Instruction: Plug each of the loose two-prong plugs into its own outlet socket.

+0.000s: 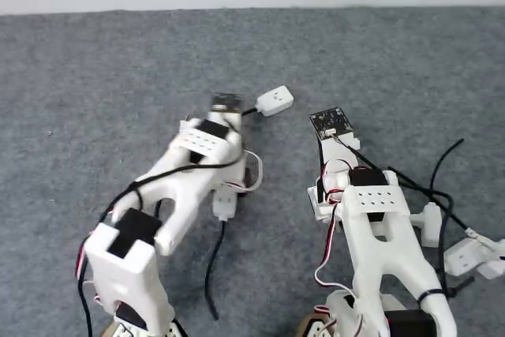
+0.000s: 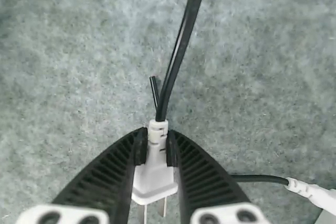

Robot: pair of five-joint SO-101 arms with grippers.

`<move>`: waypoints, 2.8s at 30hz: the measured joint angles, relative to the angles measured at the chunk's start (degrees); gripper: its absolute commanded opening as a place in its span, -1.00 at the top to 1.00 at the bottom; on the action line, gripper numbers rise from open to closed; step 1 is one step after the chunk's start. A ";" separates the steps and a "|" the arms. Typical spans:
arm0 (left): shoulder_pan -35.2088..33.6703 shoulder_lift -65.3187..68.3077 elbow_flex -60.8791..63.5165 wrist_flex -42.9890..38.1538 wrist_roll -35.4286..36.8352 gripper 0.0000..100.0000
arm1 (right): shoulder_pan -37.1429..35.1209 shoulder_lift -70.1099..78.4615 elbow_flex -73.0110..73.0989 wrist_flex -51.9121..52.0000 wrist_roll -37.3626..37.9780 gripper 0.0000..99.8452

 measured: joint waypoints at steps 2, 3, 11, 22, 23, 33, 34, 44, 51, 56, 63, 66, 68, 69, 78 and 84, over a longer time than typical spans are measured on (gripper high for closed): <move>-2.29 -0.79 1.67 -2.29 1.41 0.97 | 0.00 0.00 0.00 0.00 0.00 0.98; -2.73 -1.23 2.90 -3.96 1.67 0.97 | 0.00 0.00 0.00 0.00 0.00 0.98; -2.90 -2.99 5.36 -7.03 2.11 0.96 | -0.18 0.00 0.00 0.00 0.00 0.98; -4.04 -3.87 5.36 -5.98 -5.10 0.56 | -0.35 0.00 0.00 0.00 0.00 0.98; -4.66 -4.57 5.36 -5.98 -5.19 0.53 | -0.35 0.00 0.00 0.00 0.00 0.98; -6.33 -19.16 14.33 -5.71 -7.74 0.51 | -0.09 0.00 0.00 0.00 0.00 0.98; -6.33 -20.66 15.82 -5.98 -7.91 0.51 | -0.09 0.00 0.00 0.00 0.00 0.98; -7.38 -41.58 30.42 -7.38 -13.27 0.52 | -0.97 0.00 0.00 0.00 0.00 0.98; -11.87 -61.54 43.16 -8.09 -18.81 0.52 | -6.77 0.00 2.29 -5.71 -3.08 0.98; -15.30 -61.45 45.80 -8.26 -21.63 0.52 | -8.62 0.00 2.29 -8.88 -5.54 0.98; -16.70 -57.93 45.89 -9.41 -22.07 0.52 | -8.97 9.41 -3.43 -10.73 -7.30 0.97; -16.62 -57.93 47.03 -9.85 -22.07 0.52 | -8.88 17.85 -8.62 -10.81 -5.98 0.87; -16.62 -57.93 47.56 -10.90 -22.24 0.52 | -8.79 22.51 -12.31 -9.49 -4.92 0.80; -16.62 -57.93 47.56 -11.08 -22.24 0.52 | -8.88 24.00 -14.07 -8.70 -4.75 0.79; -16.70 -57.93 48.70 -12.75 -24.35 0.52 | -9.32 24.18 -18.20 -5.19 -4.22 0.78; -16.70 -57.93 48.97 -13.98 -24.35 0.52 | -9.41 23.12 -18.29 -4.40 -4.13 0.94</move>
